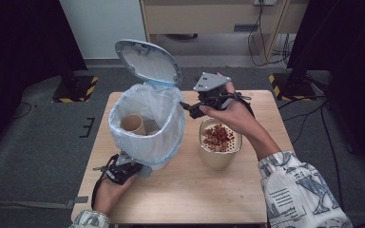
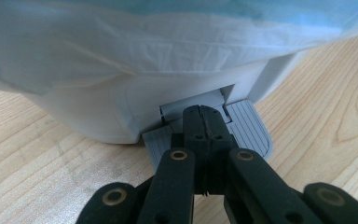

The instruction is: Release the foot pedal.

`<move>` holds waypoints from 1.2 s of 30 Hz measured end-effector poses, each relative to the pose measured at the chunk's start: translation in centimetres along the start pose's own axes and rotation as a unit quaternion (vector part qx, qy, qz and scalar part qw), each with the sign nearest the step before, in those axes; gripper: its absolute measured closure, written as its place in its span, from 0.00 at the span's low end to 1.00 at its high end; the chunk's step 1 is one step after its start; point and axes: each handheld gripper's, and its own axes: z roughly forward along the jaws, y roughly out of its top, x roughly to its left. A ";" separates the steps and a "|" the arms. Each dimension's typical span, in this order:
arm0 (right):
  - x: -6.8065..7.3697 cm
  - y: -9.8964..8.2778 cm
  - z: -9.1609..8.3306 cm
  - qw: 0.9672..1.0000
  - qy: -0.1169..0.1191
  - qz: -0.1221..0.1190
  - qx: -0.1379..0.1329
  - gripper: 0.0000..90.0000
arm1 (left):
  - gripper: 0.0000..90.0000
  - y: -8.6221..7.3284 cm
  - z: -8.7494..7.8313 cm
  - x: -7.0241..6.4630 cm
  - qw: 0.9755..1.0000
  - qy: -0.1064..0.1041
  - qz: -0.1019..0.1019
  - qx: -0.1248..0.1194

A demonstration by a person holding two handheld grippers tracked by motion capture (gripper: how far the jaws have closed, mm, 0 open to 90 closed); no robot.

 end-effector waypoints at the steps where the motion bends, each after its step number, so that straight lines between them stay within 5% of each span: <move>1: -0.2 -0.2 -0.2 1.000 -0.002 0.001 0.001 0.10 | 1.00 0.0 0.0 0.0 1.000 0.000 0.000 0.000; 19: -2.8 -4.1 -2.7 0.999 -0.038 0.030 0.022 0.10 | 0.99 -0.1 -0.1 -0.1 1.000 -0.002 -0.001 -0.002; 23: -3.1 -4.5 -3.0 0.998 -0.044 0.034 0.023 0.10 | 0.73 -0.5 -1.2 -0.3 1.000 0.023 -0.011 0.015; 29: -3.6 -5.2 -3.7 0.998 -0.052 0.039 0.025 0.10 | 0.55 -1.6 -4.0 1.2 0.996 0.064 -0.054 -0.025; 36: -4.1 -6.8 -5.1 0.996 -0.070 0.054 0.028 0.10 | 0.32 -2.1 -3.6 2.5 0.993 0.083 -0.080 -0.009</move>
